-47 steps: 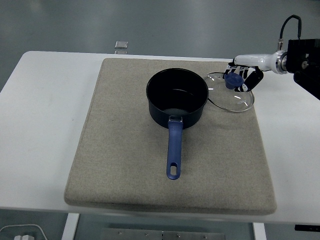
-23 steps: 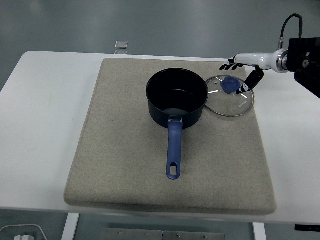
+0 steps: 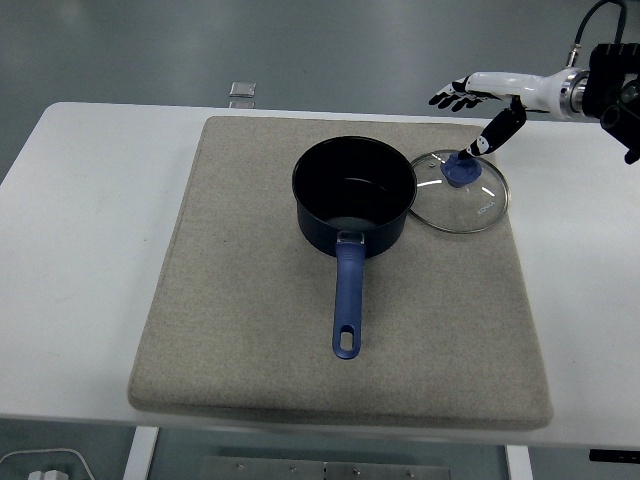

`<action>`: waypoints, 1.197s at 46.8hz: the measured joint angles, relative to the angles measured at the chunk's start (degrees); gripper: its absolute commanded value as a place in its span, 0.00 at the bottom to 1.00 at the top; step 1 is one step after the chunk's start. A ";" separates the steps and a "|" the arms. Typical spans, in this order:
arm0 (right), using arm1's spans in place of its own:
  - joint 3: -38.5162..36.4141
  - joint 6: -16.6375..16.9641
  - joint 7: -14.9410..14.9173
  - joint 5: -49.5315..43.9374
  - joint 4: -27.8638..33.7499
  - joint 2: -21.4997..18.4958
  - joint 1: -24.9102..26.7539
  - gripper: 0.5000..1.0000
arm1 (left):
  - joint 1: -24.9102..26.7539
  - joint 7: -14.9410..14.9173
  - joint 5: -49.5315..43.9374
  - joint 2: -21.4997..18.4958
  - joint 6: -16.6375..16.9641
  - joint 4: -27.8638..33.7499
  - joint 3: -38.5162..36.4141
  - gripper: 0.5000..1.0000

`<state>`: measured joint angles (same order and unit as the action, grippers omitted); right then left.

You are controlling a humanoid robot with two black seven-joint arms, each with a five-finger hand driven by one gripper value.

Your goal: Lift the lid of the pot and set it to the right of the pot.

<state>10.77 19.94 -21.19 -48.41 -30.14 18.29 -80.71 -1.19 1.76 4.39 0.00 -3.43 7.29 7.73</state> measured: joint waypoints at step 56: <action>-18.55 -0.46 5.74 52.38 5.80 -4.37 9.86 0.79 | -0.01 -0.01 0.00 0.00 0.00 0.00 0.00 1.00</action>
<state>-7.78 19.48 -15.46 3.97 -24.34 13.92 -70.86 -1.20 1.75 4.40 0.00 -3.43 7.29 7.73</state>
